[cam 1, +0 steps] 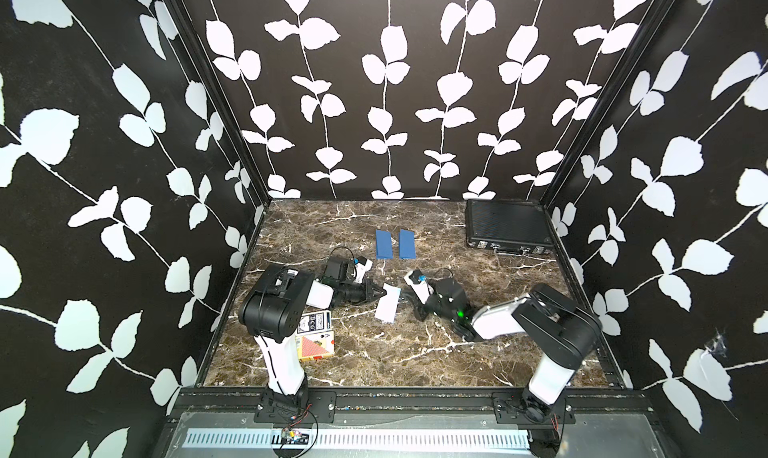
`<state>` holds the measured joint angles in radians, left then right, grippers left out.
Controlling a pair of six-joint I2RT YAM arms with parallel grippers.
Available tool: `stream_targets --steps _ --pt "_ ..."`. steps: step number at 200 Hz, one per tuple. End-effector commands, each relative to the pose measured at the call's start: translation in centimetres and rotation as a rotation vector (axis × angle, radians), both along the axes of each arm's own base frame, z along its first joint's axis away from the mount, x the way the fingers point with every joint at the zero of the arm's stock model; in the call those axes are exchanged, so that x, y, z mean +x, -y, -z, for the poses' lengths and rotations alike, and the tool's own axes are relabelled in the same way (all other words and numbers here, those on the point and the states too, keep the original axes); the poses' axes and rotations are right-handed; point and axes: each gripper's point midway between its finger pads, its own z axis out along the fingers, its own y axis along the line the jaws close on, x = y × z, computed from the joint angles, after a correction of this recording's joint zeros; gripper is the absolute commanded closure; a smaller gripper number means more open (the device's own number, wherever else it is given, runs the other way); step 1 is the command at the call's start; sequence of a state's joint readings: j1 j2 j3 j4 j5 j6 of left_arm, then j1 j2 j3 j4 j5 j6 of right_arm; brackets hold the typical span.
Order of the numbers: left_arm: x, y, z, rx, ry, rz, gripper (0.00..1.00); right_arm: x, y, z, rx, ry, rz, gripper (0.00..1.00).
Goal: Fold the square paper along the opposite sides
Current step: Smooth out the paper at the center of the board.
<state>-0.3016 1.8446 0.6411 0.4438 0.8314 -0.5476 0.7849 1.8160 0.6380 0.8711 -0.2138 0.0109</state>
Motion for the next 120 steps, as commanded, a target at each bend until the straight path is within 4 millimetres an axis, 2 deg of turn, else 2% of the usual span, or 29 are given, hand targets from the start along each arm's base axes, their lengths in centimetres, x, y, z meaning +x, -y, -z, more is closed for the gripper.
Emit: stream_targets --steps 1,22,45,73,103,120 --pt "-3.8 -3.6 6.1 0.174 -0.227 -0.098 1.00 1.8 -1.6 0.2 -0.002 0.041 -0.013 1.00" --pt "-4.1 -3.6 6.4 0.173 -0.240 -0.092 1.00 2.1 -3.1 1.1 -0.005 0.003 -0.038 1.00" --pt "-4.3 -3.5 6.6 0.173 -0.250 -0.076 1.00 1.6 -3.2 3.1 -0.050 -0.039 -0.017 1.00" --pt "-4.3 -3.5 6.6 0.169 -0.249 -0.071 1.00 1.0 -2.0 5.7 -0.137 -0.026 0.018 1.00" --pt "-4.5 -3.3 6.8 0.152 -0.260 -0.065 1.00 1.0 0.1 9.1 -0.263 -0.038 0.068 1.00" --pt "-4.6 -3.3 6.8 0.152 -0.259 -0.065 1.00 1.0 1.1 9.9 -0.301 -0.033 0.091 1.00"
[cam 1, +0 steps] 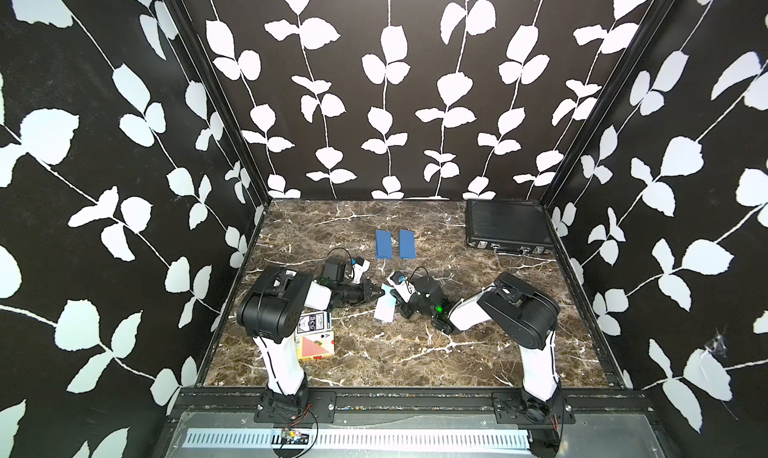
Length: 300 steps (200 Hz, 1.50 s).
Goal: Fold the square paper along the opposite sides
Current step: Smooth out the paper at the center of the board.
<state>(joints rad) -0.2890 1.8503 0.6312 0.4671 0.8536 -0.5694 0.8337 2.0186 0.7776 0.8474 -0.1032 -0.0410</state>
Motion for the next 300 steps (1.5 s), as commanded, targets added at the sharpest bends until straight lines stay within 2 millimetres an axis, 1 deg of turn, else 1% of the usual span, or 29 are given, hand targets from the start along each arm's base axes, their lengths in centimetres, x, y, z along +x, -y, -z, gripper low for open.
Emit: stream_targets --steps 1,31,62,118,134,145,166,199,238,247,252,268,277,292,300 --pt "-4.6 -3.1 6.8 0.174 -0.245 -0.053 1.00 -0.7 3.5 5.1 -0.180 -0.046 0.068 1.00" --pt "-4.5 -3.1 6.8 0.176 -0.243 -0.054 1.00 -0.8 4.5 5.8 -0.215 -0.060 0.089 1.00" --pt "-4.6 -3.3 6.7 0.180 -0.238 -0.058 1.00 -0.6 5.2 5.8 -0.233 -0.054 0.109 1.00" --pt "-4.6 -3.2 6.6 0.180 -0.232 -0.055 1.00 -0.6 5.6 5.9 -0.264 -0.062 0.114 1.00" --pt "-4.6 -3.2 6.5 0.179 -0.227 -0.056 1.00 -0.4 5.6 5.7 -0.269 -0.053 0.118 1.00" --pt "-4.6 -3.2 6.4 0.180 -0.225 -0.058 1.00 -0.8 6.0 6.2 -0.295 -0.069 0.117 1.00" --pt "-4.6 -3.3 6.4 0.178 -0.222 -0.059 1.00 -0.8 6.3 6.3 -0.314 -0.069 0.124 1.00" --pt "-4.6 -3.2 6.3 0.176 -0.219 -0.057 1.00 -0.9 6.3 6.4 -0.333 -0.064 0.112 1.00" --pt "-4.4 -3.1 6.2 0.170 -0.214 -0.054 1.00 -0.8 7.2 6.5 -0.376 -0.063 0.138 1.00" --pt "-4.2 -3.0 5.9 0.164 -0.213 -0.054 1.00 -1.1 7.1 5.9 -0.372 -0.093 0.124 1.00" --pt "-4.2 -2.9 5.7 0.158 -0.210 -0.054 1.00 -1.3 6.9 4.9 -0.343 -0.108 0.119 1.00" --pt "-3.2 -2.4 4.1 0.110 -0.189 -0.082 1.00 -2.0 6.6 0.5 -0.160 -0.165 0.144 1.00" --pt "-2.3 -1.9 2.7 0.064 -0.170 -0.101 1.00 -2.6 6.5 -1.9 -0.027 -0.257 0.148 1.00" --pt "-0.6 -1.0 0.4 -0.009 -0.136 -0.119 1.00 -3.4 5.7 -5.2 0.134 -0.433 0.145 0.88" --pt "0.3 -0.5 -0.9 -0.042 -0.114 -0.123 1.00 -4.0 5.6 -5.3 0.157 -0.556 0.158 0.83"
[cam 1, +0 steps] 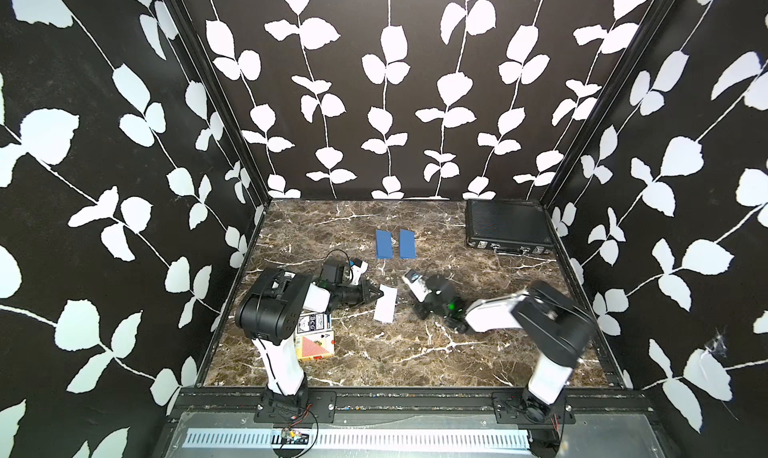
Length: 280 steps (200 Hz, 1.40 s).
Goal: Fold the square paper along the opposite sides
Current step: Smooth out the paper at the center of the board.
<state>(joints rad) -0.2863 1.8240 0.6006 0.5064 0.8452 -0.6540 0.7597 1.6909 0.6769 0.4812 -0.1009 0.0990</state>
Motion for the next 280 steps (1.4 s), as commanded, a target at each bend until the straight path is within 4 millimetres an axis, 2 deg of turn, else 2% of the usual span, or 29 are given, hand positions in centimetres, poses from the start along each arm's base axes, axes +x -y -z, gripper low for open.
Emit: stream_targets --steps 1,27,32,41,70,92,110,136,176,214,235,280 --pt "0.5 -0.2 -0.5 -0.024 -0.077 -0.075 1.00 -2.6 -0.8 -2.9 0.223 -0.352 0.032 0.83" --pt "2.7 1.2 -4.0 -0.102 -0.023 -0.080 1.00 -3.7 -1.8 -5.4 0.386 -0.686 0.063 0.74" --pt "3.1 1.5 -4.6 -0.119 -0.013 -0.082 1.00 -3.9 -2.1 -4.8 0.410 -0.755 0.072 0.73" --pt "3.7 1.9 -5.7 -0.146 -0.001 -0.084 1.00 -4.0 -2.6 -5.4 0.477 -0.833 0.060 0.71" --pt "5.3 3.0 -7.8 -0.213 0.039 -0.090 1.00 -3.2 -2.6 -7.2 0.582 -0.865 0.088 0.59" --pt "6.3 3.5 -9.5 -0.299 0.047 -0.098 1.00 -2.6 -2.2 -7.4 0.611 -0.882 0.122 0.54" --pt "6.7 3.8 -10.8 -0.336 0.057 -0.097 1.00 -1.9 -1.8 -6.7 0.640 -0.903 0.151 0.54" --pt "6.5 3.9 -12.1 -0.353 0.074 -0.089 1.00 -0.6 -1.2 -6.1 0.709 -0.937 0.180 0.54" --pt "6.0 3.9 -12.7 -0.336 0.091 -0.078 1.00 0.9 -1.3 -7.2 0.751 -0.912 0.168 0.57" --pt "6.0 3.9 -13.1 -0.346 0.094 -0.077 1.00 1.2 -1.8 -7.3 0.767 -0.937 0.159 0.64" --pt "6.0 3.9 -13.3 -0.349 0.100 -0.075 1.00 1.7 -2.2 -8.2 0.811 -0.927 0.130 0.69" --pt "5.9 3.9 -13.4 -0.338 0.103 -0.068 1.00 1.6 -2.4 -8.7 0.829 -0.939 0.118 0.81"
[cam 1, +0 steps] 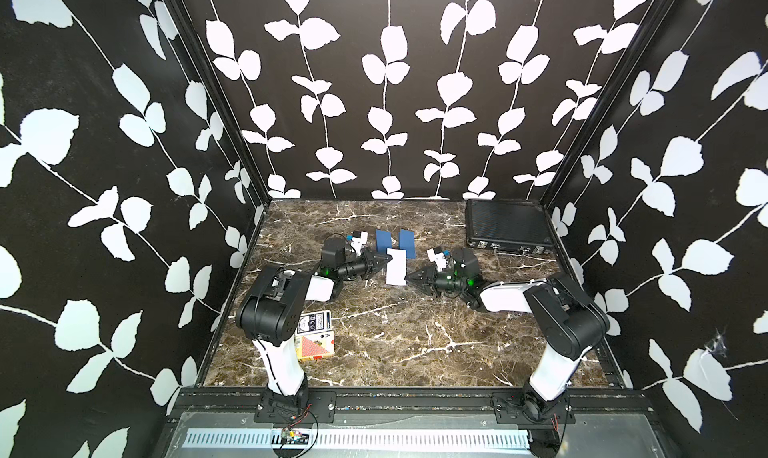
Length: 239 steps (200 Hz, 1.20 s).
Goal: Fold the square paper along the opposite sides
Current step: Smooth out the paper at the center of the board.
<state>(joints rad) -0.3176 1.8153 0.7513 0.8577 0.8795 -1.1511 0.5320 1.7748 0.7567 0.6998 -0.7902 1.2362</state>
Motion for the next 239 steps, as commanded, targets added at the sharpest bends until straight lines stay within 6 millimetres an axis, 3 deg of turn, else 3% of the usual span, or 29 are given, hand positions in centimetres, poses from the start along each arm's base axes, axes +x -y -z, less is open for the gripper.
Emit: stream_targets --steps 1,56,105,213,239 --pt "-0.3 0.3 -2.6 -0.015 0.072 0.027 1.00 0.6 -0.8 -2.6 0.070 0.055 -0.019 0.81" --pt "-0.4 0.3 -2.6 0.012 0.079 0.036 1.00 0.2 -0.8 -3.1 0.072 0.063 -0.026 0.87" --pt "-0.3 0.3 -3.0 0.016 0.088 0.038 1.00 -0.4 -0.9 -2.3 0.056 0.056 -0.041 0.86" --pt "-0.8 0.0 -2.2 0.056 0.082 0.039 1.00 -1.2 -0.9 -3.0 0.084 0.077 -0.053 0.85" --pt "-0.8 0.0 -2.2 0.057 0.083 0.037 1.00 -1.5 -0.8 -2.7 0.069 0.076 -0.053 0.91"
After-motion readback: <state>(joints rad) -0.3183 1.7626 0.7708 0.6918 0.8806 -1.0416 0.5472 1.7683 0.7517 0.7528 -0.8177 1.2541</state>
